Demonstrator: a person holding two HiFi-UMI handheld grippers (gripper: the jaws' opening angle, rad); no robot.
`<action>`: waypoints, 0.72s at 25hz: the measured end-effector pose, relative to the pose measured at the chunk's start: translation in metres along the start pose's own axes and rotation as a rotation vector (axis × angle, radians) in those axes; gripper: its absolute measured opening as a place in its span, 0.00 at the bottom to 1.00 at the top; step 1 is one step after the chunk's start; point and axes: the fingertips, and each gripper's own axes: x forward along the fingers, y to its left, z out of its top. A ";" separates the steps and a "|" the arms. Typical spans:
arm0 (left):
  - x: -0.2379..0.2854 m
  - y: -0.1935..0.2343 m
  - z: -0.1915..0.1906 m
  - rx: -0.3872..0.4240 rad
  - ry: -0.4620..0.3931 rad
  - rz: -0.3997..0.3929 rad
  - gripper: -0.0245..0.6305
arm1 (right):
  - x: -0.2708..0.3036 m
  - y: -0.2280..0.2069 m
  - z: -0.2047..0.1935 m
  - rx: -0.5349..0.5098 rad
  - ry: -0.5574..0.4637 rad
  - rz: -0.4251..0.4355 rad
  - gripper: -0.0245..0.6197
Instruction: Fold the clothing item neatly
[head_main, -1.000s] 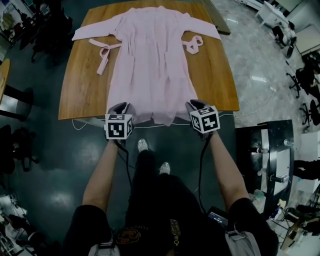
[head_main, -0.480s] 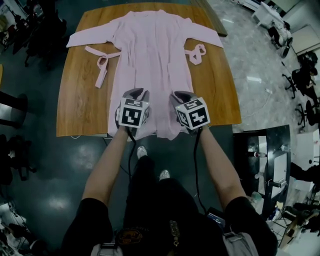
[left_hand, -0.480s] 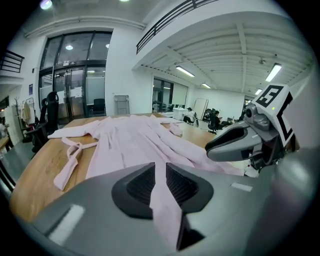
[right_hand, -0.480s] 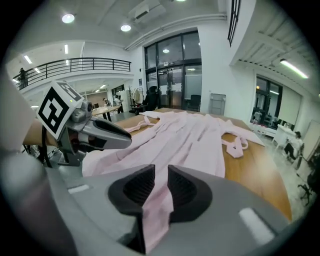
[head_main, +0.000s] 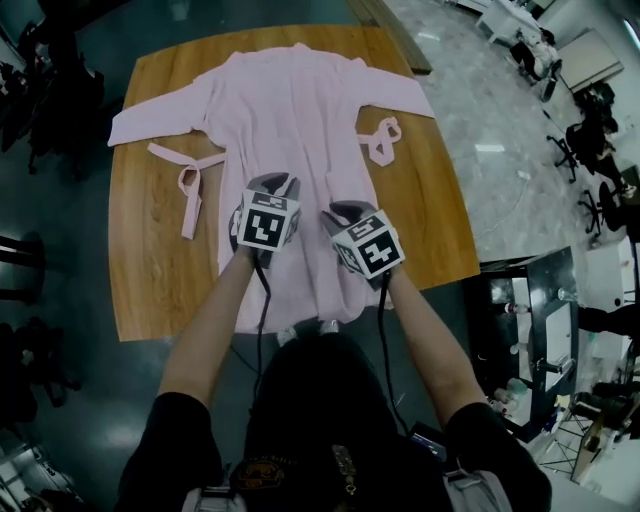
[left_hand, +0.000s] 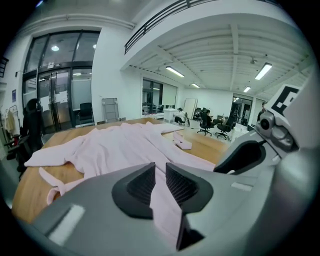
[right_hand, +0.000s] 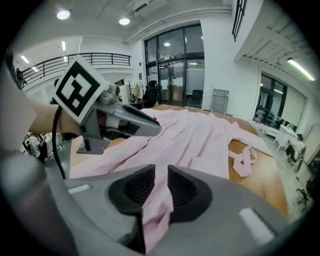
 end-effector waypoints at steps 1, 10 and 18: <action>0.010 0.005 0.006 0.009 0.003 0.000 0.15 | 0.005 -0.003 0.000 0.001 0.006 0.005 0.15; 0.114 0.023 0.025 0.023 0.134 -0.123 0.17 | 0.042 -0.020 -0.021 0.028 0.081 0.112 0.24; 0.163 0.018 -0.015 0.080 0.353 -0.203 0.13 | 0.057 -0.025 -0.043 0.037 0.162 0.091 0.19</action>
